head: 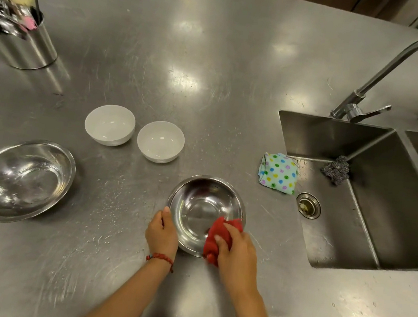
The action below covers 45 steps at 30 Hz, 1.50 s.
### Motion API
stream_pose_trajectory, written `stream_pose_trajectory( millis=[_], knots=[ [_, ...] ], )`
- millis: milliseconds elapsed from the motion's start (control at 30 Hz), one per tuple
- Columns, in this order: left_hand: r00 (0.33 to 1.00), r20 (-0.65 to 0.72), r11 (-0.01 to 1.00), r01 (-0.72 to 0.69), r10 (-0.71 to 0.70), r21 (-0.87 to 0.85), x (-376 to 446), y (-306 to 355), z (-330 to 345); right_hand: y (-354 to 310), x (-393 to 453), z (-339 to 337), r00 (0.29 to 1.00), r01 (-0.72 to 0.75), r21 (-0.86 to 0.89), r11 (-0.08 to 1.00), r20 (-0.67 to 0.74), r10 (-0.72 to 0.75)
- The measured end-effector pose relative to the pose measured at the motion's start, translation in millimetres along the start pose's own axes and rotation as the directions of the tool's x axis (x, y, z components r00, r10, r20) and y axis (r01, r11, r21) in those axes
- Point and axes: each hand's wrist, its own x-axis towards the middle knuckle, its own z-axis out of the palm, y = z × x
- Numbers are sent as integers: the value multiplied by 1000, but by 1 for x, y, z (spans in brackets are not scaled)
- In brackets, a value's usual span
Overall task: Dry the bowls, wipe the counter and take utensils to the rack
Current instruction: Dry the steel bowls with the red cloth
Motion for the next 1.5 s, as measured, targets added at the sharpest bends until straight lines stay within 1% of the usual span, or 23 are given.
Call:
stream_pose_trajectory(
  millis=[33,100,200,233,300,333,400,467,567,667,733,800,967,1100,1167,1233,1333,1400,1500],
  knots=[
    [1000,0,1000,7,-7,-6,0,1,0,-4,-3,5,1000,10,35,999,22,-11],
    [999,15,999,35,-34,-36,1,1,-1,-11,-8,11,998,8,162,987,65,-19],
    [994,51,993,97,-93,-70,3,-2,-9,-19,-13,15,996,2,370,929,83,-35],
    [991,69,991,121,-117,-59,4,-4,-13,-20,-12,16,997,0,417,909,74,-34],
    [986,102,990,138,-134,-32,3,-5,-23,-22,-11,15,997,24,436,900,51,-51],
    [990,97,995,101,-100,-8,1,-6,-31,-24,-11,14,995,43,432,901,60,-76],
    [995,98,995,-37,28,94,-2,-4,-48,-28,-8,14,989,74,405,911,91,-121],
    [985,105,965,-155,135,213,-6,0,-67,-35,-6,16,979,117,375,920,112,-170],
    [955,111,870,-295,274,394,-7,5,-97,-47,-3,25,964,153,398,904,141,-226],
    [921,131,778,-381,367,499,-7,11,-134,-63,-6,39,946,164,416,895,192,-263],
    [902,98,720,-398,421,569,-2,12,-159,-76,-8,52,935,175,407,896,216,-281],
    [900,54,690,-369,433,623,6,13,-185,-91,-12,66,922,187,406,895,240,-302],
    [901,-33,692,-308,432,653,43,10,-249,-136,-22,110,893,176,468,866,294,-340],
    [887,-25,671,-331,462,663,86,5,-293,-176,-23,155,898,169,492,854,280,-339],
    [882,-17,676,-349,472,650,110,1,-311,-194,-23,177,912,178,474,862,250,-326],
    [891,-6,702,-353,454,619,135,-5,-324,-209,-22,199,924,184,456,871,221,-311],
    [931,27,790,-325,365,520,167,-12,-332,-227,-17,225,942,193,409,892,177,-285],
    [965,55,864,-254,256,435,184,-15,-331,-236,-13,236,953,206,352,913,141,-269],
    [992,1,945,-123,129,304,201,-16,-324,-247,-5,249,955,235,260,937,116,-272]
  ],
)
